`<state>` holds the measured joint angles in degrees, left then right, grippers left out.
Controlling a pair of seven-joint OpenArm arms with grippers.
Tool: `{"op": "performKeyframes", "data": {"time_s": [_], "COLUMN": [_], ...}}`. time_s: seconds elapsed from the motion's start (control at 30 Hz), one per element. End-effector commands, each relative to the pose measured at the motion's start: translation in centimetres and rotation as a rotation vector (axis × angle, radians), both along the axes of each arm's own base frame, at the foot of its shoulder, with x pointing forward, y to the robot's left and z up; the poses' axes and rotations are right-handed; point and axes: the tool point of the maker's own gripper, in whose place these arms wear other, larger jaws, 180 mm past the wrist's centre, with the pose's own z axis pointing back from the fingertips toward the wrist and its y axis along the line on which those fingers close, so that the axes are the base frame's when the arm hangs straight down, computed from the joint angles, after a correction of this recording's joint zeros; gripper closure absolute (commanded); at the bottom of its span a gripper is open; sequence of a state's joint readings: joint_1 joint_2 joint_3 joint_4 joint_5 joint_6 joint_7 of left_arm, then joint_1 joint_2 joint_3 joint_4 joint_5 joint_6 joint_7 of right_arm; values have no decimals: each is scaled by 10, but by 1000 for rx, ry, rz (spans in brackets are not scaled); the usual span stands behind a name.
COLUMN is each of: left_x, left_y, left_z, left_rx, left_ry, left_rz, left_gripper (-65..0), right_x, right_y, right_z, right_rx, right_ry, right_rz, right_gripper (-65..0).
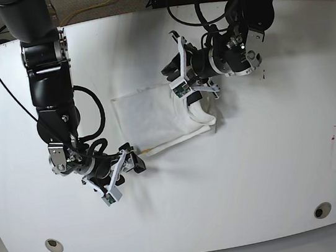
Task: Fold the T-shirt properly
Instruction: 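Regrasp the bundled T-shirt with both grippers at its edges, then lift the bundled T-shirt with the left gripper and carry it off the table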
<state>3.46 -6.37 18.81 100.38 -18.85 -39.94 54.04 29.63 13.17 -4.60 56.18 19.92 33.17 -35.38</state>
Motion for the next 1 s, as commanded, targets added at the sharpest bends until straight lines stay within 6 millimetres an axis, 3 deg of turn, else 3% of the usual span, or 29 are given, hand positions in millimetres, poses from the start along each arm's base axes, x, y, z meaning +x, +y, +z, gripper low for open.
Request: {"op": "performKeyframes", "data": {"time_s": [0.0,0.07,0.17,0.37,0.5,0.6,0.7,0.97], "left_x": [8,9,13,52,79,93,98,102], "left_y": [-4,-2,7,58,90,110,115,141], "left_z": [12,11,2,-17,1,24,34,51], "left_rx": [-30,-25,-7,55,34,18,14,65], "left_ry": [-36,-39,-14,21,-49,-121,-155,-208], "left_rz": [4,6,27,160,254,320,333,370], "left_gripper": [-93,-93,-93,-92,-90,-92,-93,-94], "right_x": [16,15,12,-7,-28,-50,-67,-120], "right_y": [-2,-2,-9,-15,-5,7,20,76], "right_z": [5,-6,-14,-30,-36,-39,-37,-23], "right_rx": [27,42,45,30,17,-14,-30,-25], "right_ry": [-41,-32,-29,-6,2,19,19,32], "right_rz": [-5,-15,-25,-21,19,71,111,233], "right_gripper": [-303,-243,-231,-227,-227,-227,-227,-225]}}
